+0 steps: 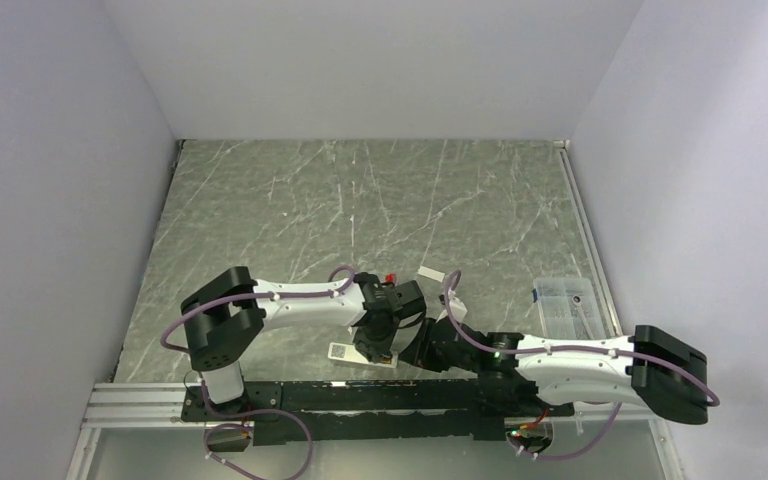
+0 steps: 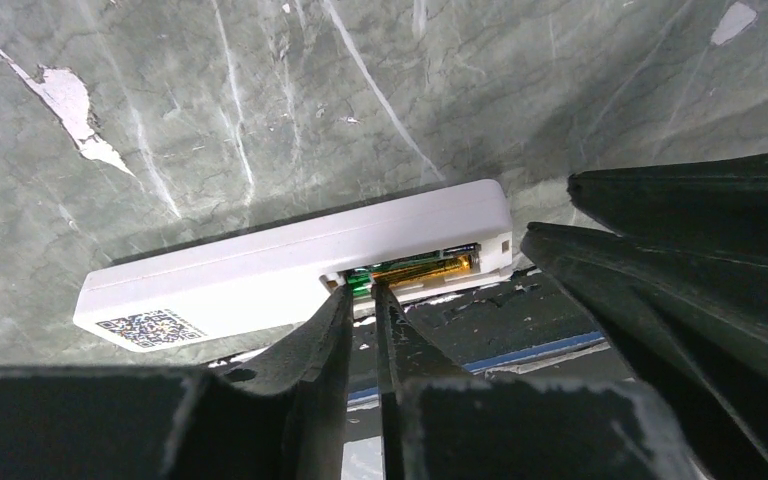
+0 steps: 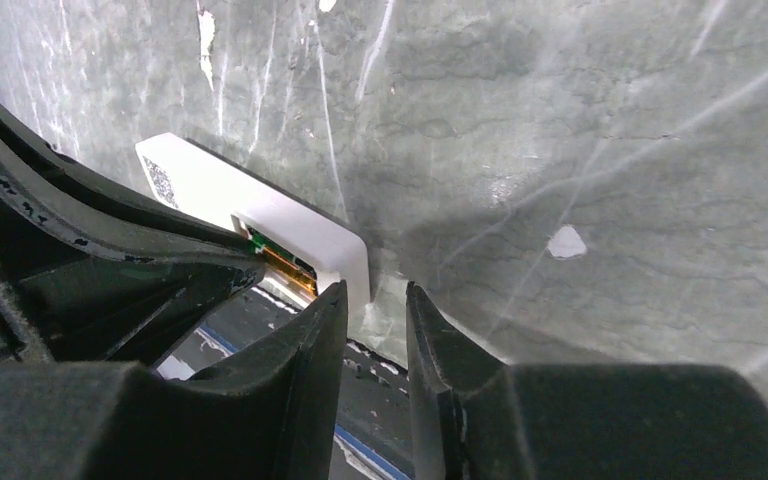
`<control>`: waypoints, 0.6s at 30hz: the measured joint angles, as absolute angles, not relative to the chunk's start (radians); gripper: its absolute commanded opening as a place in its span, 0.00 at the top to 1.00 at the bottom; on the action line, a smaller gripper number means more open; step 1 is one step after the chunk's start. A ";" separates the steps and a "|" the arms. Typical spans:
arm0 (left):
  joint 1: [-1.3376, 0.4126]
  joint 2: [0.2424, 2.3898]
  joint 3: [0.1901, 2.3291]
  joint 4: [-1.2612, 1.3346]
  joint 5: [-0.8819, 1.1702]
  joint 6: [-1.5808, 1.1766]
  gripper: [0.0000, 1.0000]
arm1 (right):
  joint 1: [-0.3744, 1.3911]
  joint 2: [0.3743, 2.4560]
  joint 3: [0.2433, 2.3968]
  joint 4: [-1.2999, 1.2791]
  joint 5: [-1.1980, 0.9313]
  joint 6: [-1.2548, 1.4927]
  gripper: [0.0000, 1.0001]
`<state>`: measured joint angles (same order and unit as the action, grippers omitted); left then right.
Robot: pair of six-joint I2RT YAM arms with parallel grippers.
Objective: Load the batteries into the remote control
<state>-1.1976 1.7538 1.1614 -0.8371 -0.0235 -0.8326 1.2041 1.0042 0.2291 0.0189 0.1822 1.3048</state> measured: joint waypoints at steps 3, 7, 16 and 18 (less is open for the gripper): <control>-1.201 1.763 1.173 -0.847 -0.025 -0.831 0.79 | 1.204 0.969 0.229 -0.022 0.195 1.302 0.69; -1.202 1.773 1.186 -0.859 -0.025 -0.831 0.78 | 1.204 0.926 0.229 -0.068 0.212 1.301 0.69; -1.211 1.798 1.247 -0.882 -0.040 -0.829 0.73 | 1.204 0.870 0.245 -0.134 0.236 1.286 0.69; -1.216 1.798 1.269 -0.879 -0.043 -0.828 0.73 | 1.204 0.861 0.246 -0.138 0.236 1.283 0.69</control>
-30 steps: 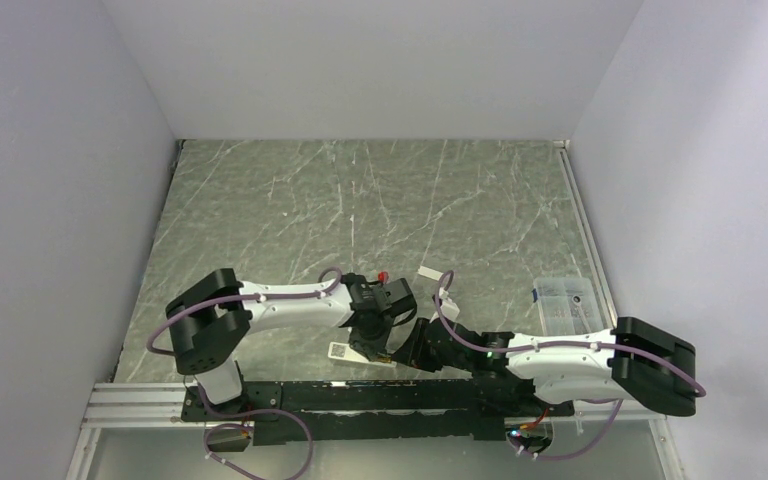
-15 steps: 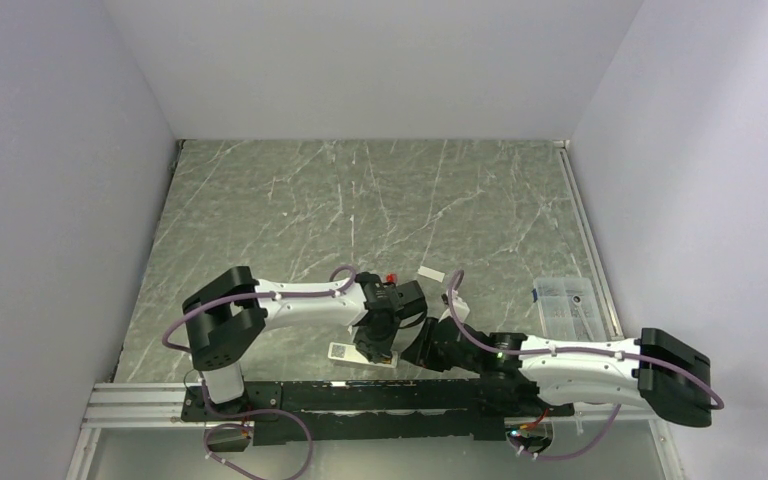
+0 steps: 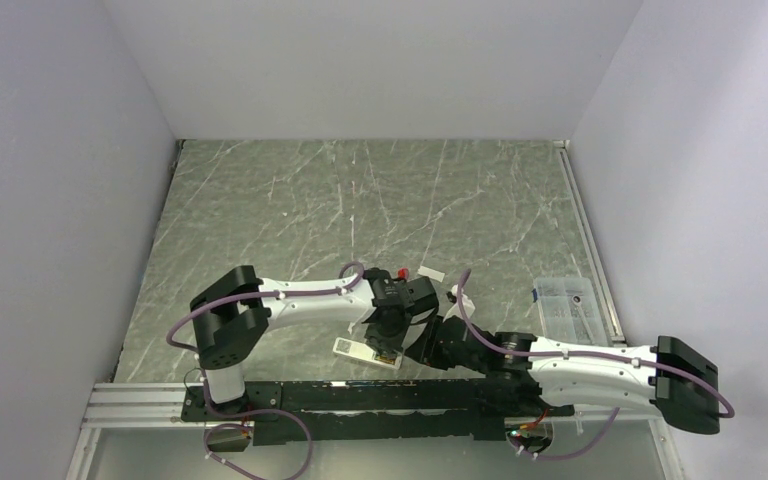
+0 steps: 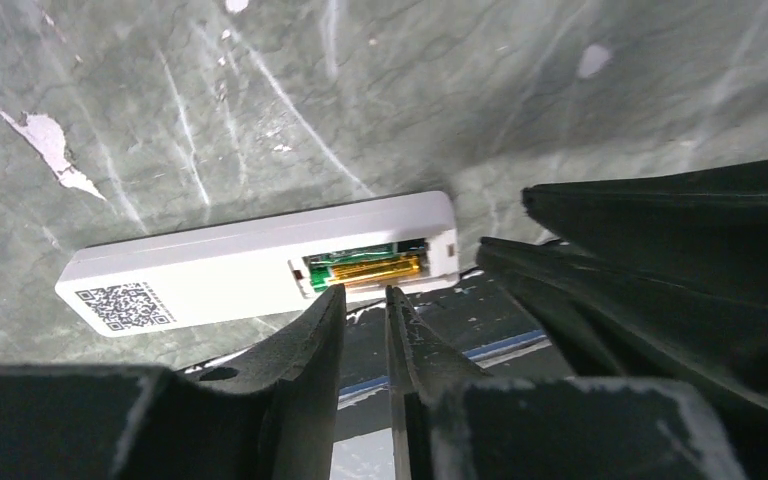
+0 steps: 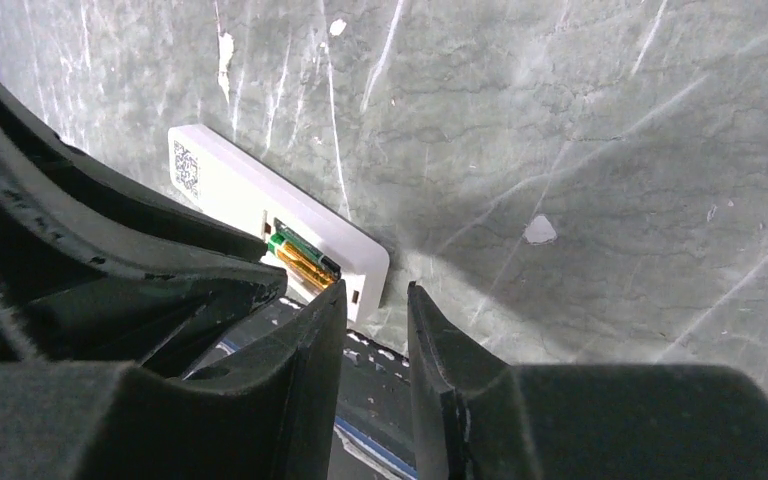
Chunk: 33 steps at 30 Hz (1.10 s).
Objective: Load the batteries into the remote control
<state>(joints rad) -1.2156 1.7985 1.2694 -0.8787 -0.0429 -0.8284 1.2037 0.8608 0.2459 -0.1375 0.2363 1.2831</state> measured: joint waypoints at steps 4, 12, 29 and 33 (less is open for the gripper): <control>-1.218 1.798 1.300 -0.877 -0.051 -0.828 0.73 | 1.204 0.846 0.246 -0.144 0.237 1.279 0.69; -1.219 1.798 1.312 -0.892 -0.070 -0.828 0.75 | 1.204 0.818 0.246 -0.149 0.233 1.253 0.69; -1.219 1.757 1.237 -0.859 -0.044 -0.837 0.85 | 1.204 0.817 0.263 -0.161 0.228 1.208 0.72; -1.219 1.757 1.216 -0.842 -0.032 -0.856 0.85 | 1.204 0.814 0.263 -0.173 0.228 1.207 0.72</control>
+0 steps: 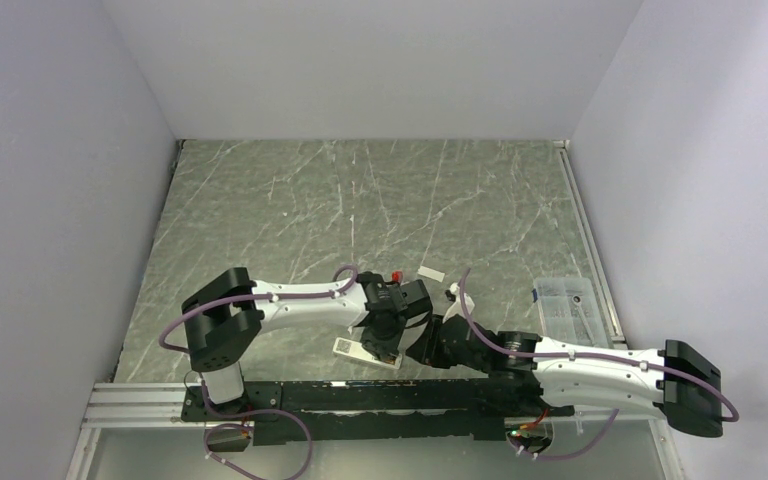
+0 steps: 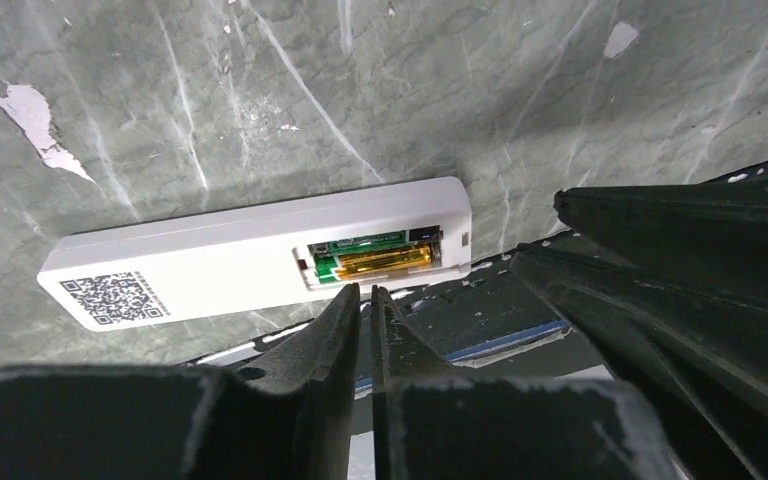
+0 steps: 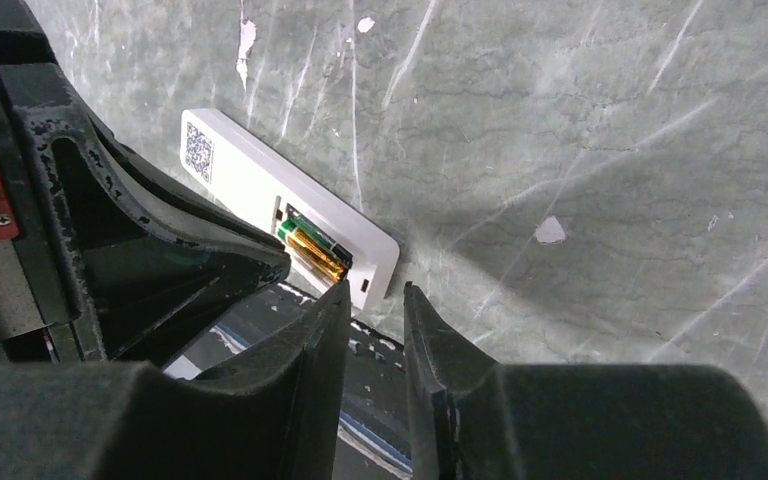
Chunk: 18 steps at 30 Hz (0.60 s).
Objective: Load the batteries into the remote control
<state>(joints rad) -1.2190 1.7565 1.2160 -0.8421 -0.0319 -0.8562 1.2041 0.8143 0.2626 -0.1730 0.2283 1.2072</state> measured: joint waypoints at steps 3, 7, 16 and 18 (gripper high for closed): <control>-1.219 1.757 1.209 -0.825 -0.029 -0.869 0.85 | 1.204 0.807 0.263 -0.179 0.229 1.207 0.72; -1.219 1.765 1.205 -0.808 -0.024 -0.883 0.85 | 1.204 0.799 0.263 -0.183 0.230 1.208 0.72; -1.219 1.780 1.204 -0.801 -0.025 -0.894 0.85 | 1.204 0.785 0.263 -0.186 0.231 1.208 0.72; -1.219 1.781 1.204 -0.801 -0.025 -0.900 0.85 | 1.204 0.785 0.263 -0.186 0.230 1.208 0.72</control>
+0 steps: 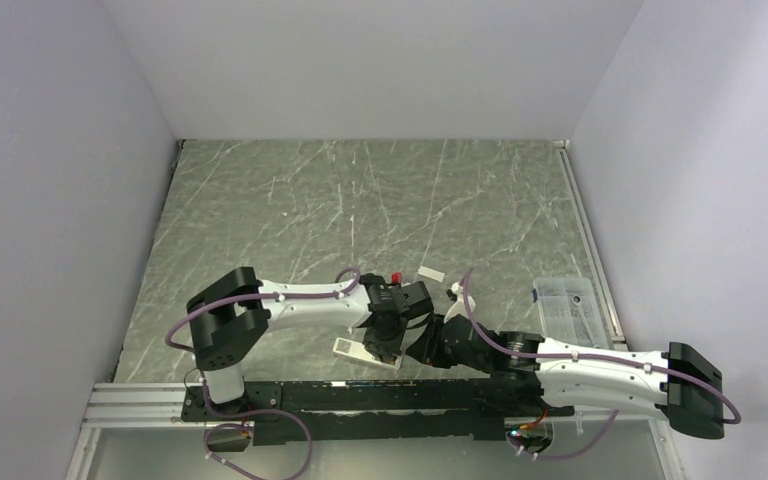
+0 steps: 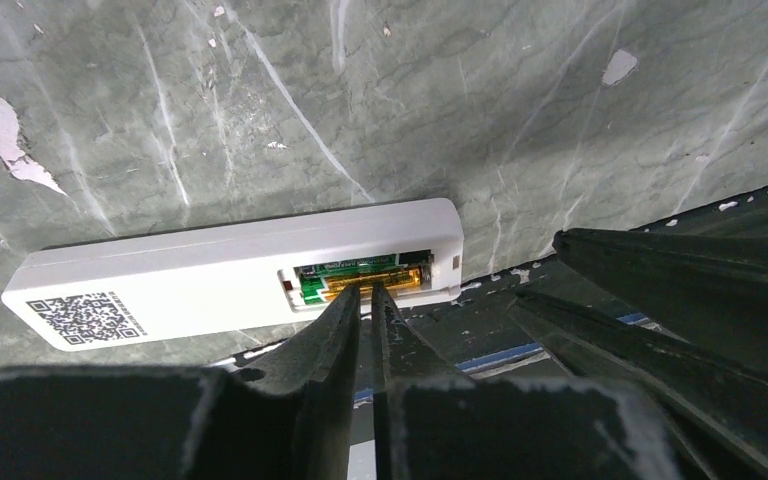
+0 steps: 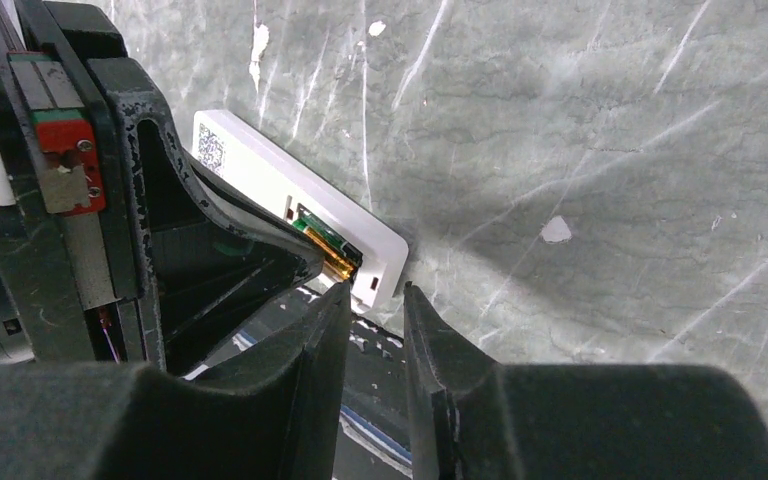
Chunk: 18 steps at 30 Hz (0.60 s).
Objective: Load the batteries into the remote control
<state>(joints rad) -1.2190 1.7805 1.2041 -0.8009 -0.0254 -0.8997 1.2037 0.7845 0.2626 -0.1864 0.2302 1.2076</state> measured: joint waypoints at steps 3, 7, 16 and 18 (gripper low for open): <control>-1.219 1.785 1.203 -0.800 -0.026 -0.904 0.85 | 1.204 0.785 0.263 -0.186 0.230 1.208 0.72; -1.219 1.785 1.198 -0.794 -0.026 -0.907 0.86 | 1.204 0.785 0.263 -0.186 0.230 1.208 0.72; -1.216 1.757 1.142 -0.737 -0.018 -0.928 0.87 | 1.204 0.786 0.263 -0.187 0.229 1.208 0.72; -1.214 1.751 1.132 -0.725 -0.015 -0.930 0.87 | 1.204 0.788 0.263 -0.187 0.229 1.208 0.71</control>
